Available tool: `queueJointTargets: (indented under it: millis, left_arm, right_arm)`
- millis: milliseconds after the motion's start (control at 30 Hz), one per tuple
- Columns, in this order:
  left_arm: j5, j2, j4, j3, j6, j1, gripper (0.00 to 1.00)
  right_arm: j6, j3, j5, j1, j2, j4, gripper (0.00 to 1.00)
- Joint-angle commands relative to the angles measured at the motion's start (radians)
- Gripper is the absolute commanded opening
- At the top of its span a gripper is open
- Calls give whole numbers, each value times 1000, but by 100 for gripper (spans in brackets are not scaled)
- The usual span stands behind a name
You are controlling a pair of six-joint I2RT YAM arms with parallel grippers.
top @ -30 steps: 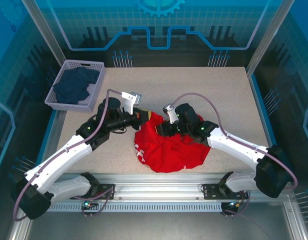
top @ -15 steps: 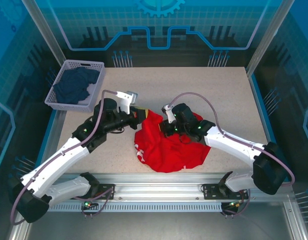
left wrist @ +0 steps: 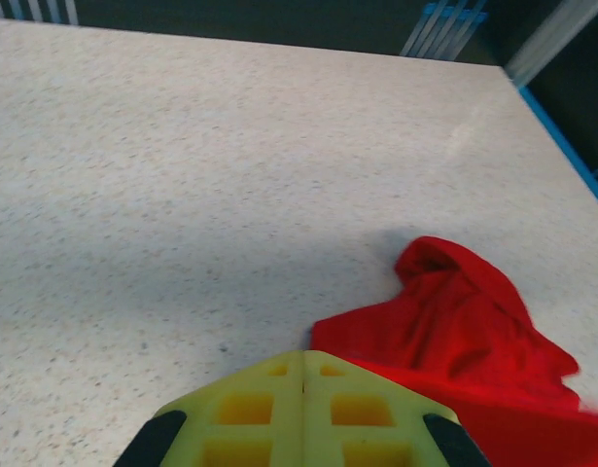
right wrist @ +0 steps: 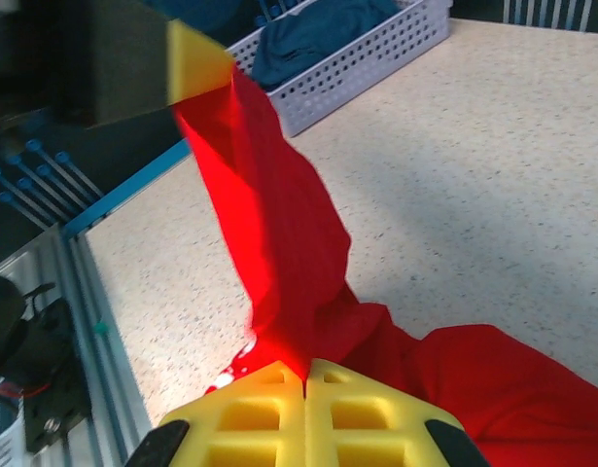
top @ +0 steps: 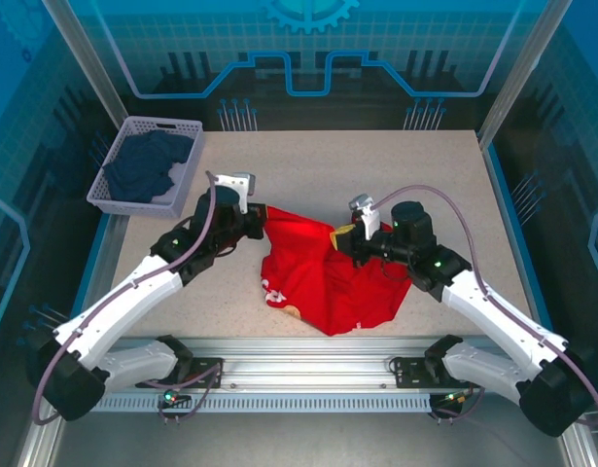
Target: Fold the inside-out t-shirt
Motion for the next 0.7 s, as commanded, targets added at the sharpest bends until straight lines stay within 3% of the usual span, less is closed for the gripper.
queueJointTargets:
  millis: [0,433,667]
  left_arm:
    - [-23,17,-4,8,-62,48,0]
    - [82,18,74,-46,-119,62,0]
    - [41,-30,21,-75,-146,125,0]
  right_arm:
    - [-55,-35,-141,-37,-24,40,0]
    - [-104,-6,-130,15,49,45,0]
    - [-129,74,-114,179,162,40,0]
